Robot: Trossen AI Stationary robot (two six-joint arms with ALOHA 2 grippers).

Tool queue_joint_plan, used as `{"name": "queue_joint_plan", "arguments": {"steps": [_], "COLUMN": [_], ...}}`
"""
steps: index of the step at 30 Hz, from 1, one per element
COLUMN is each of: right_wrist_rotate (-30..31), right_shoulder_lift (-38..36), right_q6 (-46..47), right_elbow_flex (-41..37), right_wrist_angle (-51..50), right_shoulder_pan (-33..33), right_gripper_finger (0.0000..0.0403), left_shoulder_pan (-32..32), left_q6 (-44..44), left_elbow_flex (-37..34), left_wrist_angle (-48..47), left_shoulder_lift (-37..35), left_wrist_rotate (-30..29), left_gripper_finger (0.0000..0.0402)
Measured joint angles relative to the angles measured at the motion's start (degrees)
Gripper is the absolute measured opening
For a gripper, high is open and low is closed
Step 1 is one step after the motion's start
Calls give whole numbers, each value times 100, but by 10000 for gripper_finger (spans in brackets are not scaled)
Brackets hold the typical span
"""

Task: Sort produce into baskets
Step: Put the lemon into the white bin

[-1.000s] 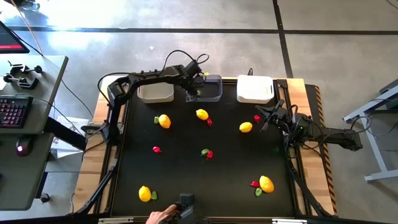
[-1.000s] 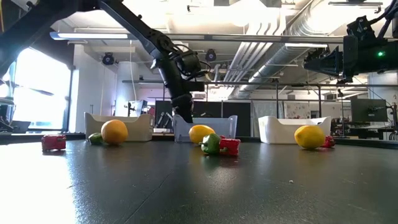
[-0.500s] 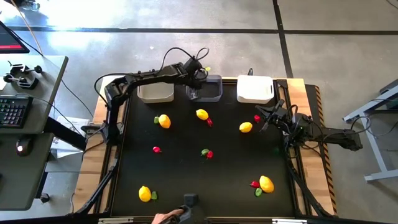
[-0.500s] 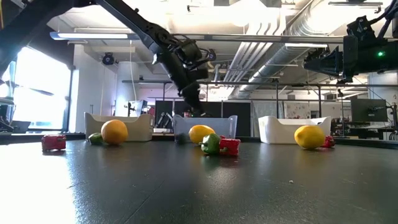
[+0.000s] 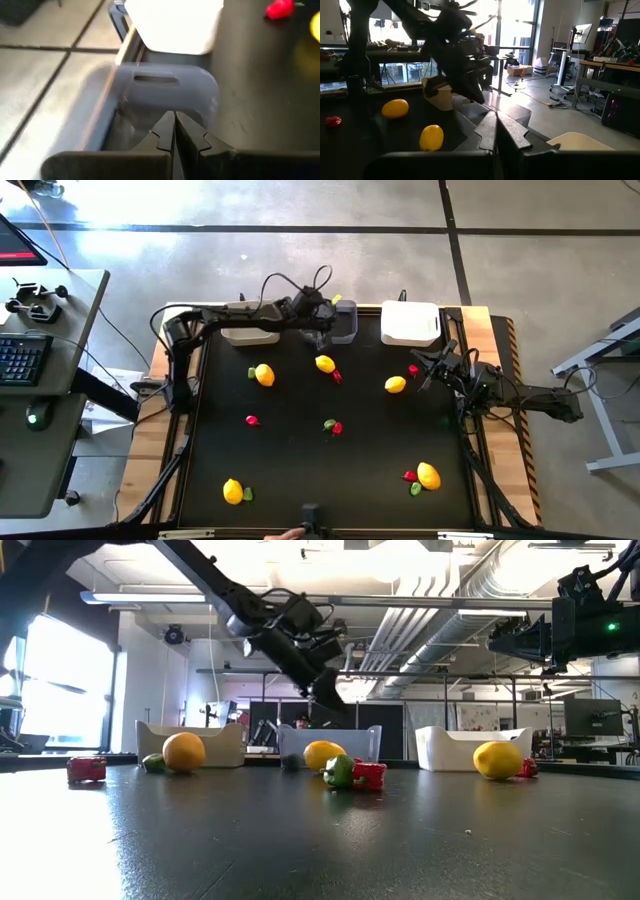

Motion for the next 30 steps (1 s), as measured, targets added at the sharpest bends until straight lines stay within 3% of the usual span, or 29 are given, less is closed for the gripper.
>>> {"name": "queue_joint_plan", "arguments": {"steps": [13, 20, 30], "right_wrist_rotate": [-58, -63, -67], "right_shoulder_lift": [39, 37, 37], "right_q6": [-2, 5, -6], "right_elbow_flex": [0, -1, 1], "right_wrist_angle": [0, 1, 28], "right_shoulder_pan": [0, 0, 1], "right_gripper_finger": [0, 0, 0], "left_shoulder_pan": [-402, -574, -799], "left_q6": [-532, -580, -965], "left_elbow_flex": [-2467, -3466, -4677], "left_wrist_angle": [2262, 2766, 3603], "left_shoulder_lift": [-1764, -2571, -2899], "left_wrist_rotate": [-530, -529, -330], "left_gripper_finger": [0, 0, 0]}}
